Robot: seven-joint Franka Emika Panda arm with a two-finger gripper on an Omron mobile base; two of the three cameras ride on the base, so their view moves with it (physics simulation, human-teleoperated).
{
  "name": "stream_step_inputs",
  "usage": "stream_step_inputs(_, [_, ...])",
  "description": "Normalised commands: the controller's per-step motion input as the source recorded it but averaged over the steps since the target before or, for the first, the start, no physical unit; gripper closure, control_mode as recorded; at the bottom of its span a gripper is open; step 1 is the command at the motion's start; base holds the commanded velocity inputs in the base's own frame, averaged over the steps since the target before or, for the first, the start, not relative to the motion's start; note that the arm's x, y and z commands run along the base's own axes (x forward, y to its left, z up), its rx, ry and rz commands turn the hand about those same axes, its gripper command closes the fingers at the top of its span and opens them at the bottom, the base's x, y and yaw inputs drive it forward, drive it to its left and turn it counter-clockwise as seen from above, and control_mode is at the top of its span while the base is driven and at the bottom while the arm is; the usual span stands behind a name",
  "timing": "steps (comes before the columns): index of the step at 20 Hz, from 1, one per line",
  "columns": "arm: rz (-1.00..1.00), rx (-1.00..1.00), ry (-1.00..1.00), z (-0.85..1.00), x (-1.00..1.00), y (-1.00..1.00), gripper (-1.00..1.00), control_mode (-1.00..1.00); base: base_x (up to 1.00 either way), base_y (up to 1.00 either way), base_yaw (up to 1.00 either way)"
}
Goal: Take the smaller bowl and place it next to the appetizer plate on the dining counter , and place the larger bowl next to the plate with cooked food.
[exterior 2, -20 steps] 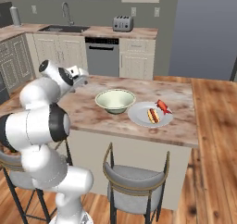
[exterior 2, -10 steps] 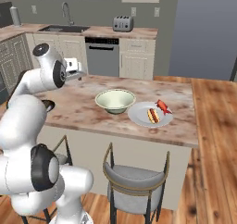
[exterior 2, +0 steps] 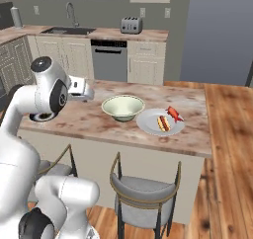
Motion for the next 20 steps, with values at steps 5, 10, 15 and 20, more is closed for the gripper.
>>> stream_step_inputs(5, [-0.02,0.0,0.0,-0.06,-0.16,0.0,-1.0,1.0,-0.77,0.24,-0.02])
stream_step_inputs(10, [0.0,0.0,0.0,0.0,0.0,0.0,-1.0,1.0,-0.98,0.97,0.0])
stream_step_inputs(15, [0.0,0.0,0.0,0.0,0.0,0.0,-1.0,1.0,-0.43,1.0,0.0])
stream_step_inputs(20, [0.0,0.0,0.0,0.0,0.0,0.0,-1.0,1.0,0.0,1.0,0.06])
